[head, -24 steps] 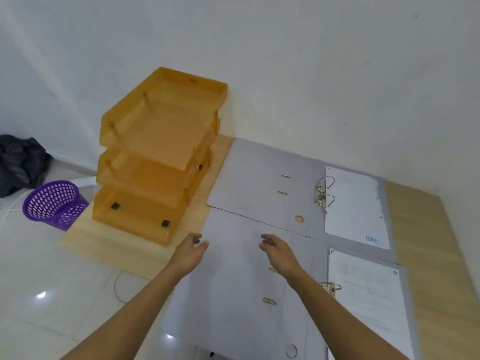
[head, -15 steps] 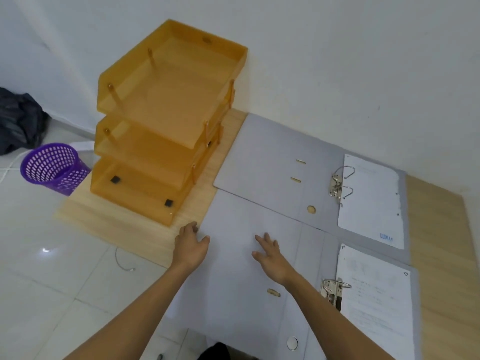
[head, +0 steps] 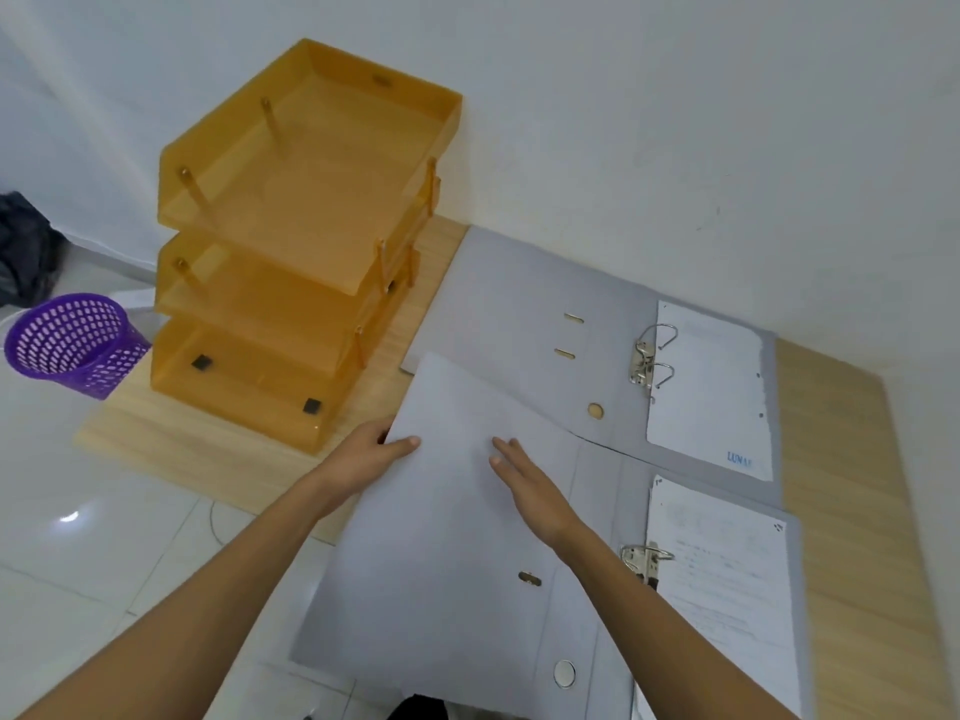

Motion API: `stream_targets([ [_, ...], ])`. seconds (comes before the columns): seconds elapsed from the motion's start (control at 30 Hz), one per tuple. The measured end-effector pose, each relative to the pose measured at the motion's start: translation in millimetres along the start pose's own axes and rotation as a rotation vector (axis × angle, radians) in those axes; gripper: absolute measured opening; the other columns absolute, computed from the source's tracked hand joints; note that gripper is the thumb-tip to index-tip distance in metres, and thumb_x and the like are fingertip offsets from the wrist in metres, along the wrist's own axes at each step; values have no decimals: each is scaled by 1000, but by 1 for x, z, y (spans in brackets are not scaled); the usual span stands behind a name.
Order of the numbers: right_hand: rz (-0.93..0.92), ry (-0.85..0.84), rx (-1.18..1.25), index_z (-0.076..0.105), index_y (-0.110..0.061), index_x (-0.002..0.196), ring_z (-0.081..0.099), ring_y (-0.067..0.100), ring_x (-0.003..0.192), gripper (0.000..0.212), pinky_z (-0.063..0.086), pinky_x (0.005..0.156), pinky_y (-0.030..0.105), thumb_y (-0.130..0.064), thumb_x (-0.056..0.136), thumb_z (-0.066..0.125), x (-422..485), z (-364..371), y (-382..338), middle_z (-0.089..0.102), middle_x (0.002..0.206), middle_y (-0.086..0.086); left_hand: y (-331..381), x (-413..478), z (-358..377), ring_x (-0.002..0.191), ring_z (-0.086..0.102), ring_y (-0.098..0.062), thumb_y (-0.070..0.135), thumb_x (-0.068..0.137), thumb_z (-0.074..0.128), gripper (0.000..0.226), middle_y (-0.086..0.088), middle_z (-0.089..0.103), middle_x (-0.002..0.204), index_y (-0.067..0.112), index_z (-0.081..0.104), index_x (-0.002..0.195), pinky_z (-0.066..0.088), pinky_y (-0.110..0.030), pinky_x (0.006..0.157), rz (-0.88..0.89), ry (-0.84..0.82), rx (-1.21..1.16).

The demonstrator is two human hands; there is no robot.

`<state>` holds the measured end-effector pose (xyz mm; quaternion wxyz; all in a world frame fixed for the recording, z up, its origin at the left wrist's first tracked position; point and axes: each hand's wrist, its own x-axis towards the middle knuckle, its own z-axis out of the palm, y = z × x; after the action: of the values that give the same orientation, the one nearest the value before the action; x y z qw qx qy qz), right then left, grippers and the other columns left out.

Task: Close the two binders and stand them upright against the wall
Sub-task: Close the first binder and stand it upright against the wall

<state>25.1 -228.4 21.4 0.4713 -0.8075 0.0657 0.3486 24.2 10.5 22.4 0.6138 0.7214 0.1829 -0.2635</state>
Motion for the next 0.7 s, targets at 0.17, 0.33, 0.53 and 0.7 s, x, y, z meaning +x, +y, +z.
stream_targets([
  [0.17,-143,48,93,36,-43,154,16,5,155,53,14,112,20,-54,103,37,-33,-22,-17,15,169,-16,51,-27,51,98,77,-17,30,99,59,26,0,78,115,25,66,123,59,-35,85,37,-103,-196],
  [0.33,-257,109,127,30,-58,148,20,4,154,45,20,123,28,-55,103,36,-65,-40,-7,20,168,-20,77,-45,105,118,69,-24,59,97,46,54,-2,74,127,23,65,133,48,-46,109,15,-212,-444],
  [0.53,-330,129,257,26,-70,142,36,9,149,48,35,121,47,-71,95,35,-109,-72,28,31,159,-28,80,-71,190,137,53,-24,78,90,32,80,-2,55,151,31,41,154,37,-52,118,116,-243,-248],
  [0.7,-323,170,455,32,-67,144,54,15,135,45,48,111,45,-67,99,28,-159,-114,63,39,153,-25,59,-87,270,147,34,-6,81,89,28,73,22,31,161,52,23,155,26,-44,123,187,-264,-27],
])
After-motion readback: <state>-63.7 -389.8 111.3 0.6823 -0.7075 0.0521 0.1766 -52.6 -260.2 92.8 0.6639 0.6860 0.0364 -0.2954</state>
